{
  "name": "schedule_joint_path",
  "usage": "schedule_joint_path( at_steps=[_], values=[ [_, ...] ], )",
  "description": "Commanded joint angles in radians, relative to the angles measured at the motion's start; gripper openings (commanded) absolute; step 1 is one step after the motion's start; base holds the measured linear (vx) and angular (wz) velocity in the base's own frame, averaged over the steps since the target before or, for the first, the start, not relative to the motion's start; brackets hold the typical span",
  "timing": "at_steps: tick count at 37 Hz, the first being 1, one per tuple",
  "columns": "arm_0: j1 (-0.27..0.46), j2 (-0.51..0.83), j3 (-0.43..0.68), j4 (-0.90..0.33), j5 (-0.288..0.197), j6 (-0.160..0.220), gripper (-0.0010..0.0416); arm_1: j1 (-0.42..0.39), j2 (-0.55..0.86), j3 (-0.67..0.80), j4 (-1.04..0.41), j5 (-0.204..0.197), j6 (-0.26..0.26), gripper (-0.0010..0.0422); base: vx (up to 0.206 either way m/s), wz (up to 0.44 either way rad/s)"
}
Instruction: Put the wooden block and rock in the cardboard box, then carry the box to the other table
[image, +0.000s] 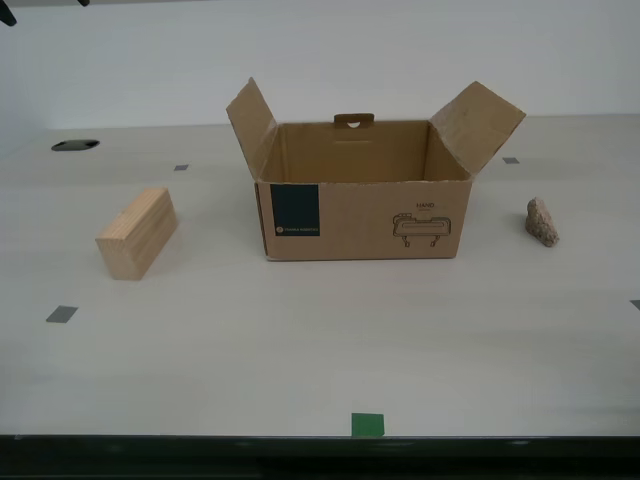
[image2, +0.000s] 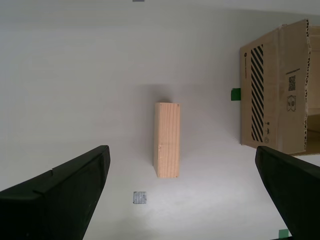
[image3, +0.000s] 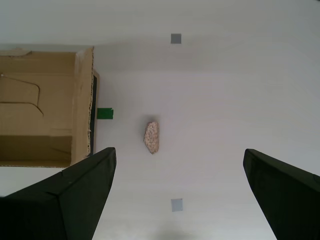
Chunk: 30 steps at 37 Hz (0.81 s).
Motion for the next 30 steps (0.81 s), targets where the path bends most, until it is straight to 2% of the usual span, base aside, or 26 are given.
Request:
schedule_joint_path(
  at_steps=[1, 8, 14, 23, 30],
  values=[
    [0.0, -0.001, -0.059, 0.032, -0.001, 0.003, 0.0354, -0.008, 0.006, -0.036, 0.031, 0.003, 0.003, 0.0398, 0.0, 0.0],
    [0.0, 0.0, -0.174, 0.137, -0.001, 0.003, 0.0355, -0.013, 0.006, -0.153, 0.118, 0.003, 0.002, 0.0398, 0.0, 0.0],
    [0.0, 0.0, -0.238, 0.18, -0.001, 0.003, 0.0355, -0.016, 0.006, -0.255, 0.196, 0.003, -0.006, 0.0398, 0.0, 0.0],
    [0.0, 0.0, -0.304, 0.277, -0.001, 0.005, 0.0355, -0.031, 0.006, -0.397, 0.4, 0.003, -0.011, 0.0398, 0.0, 0.0],
    [0.0, 0.0, -0.366, 0.372, -0.001, 0.029, 0.0355, -0.035, 0.006, -0.471, 0.477, 0.003, -0.038, 0.0398, 0.0, 0.0]
  ],
)
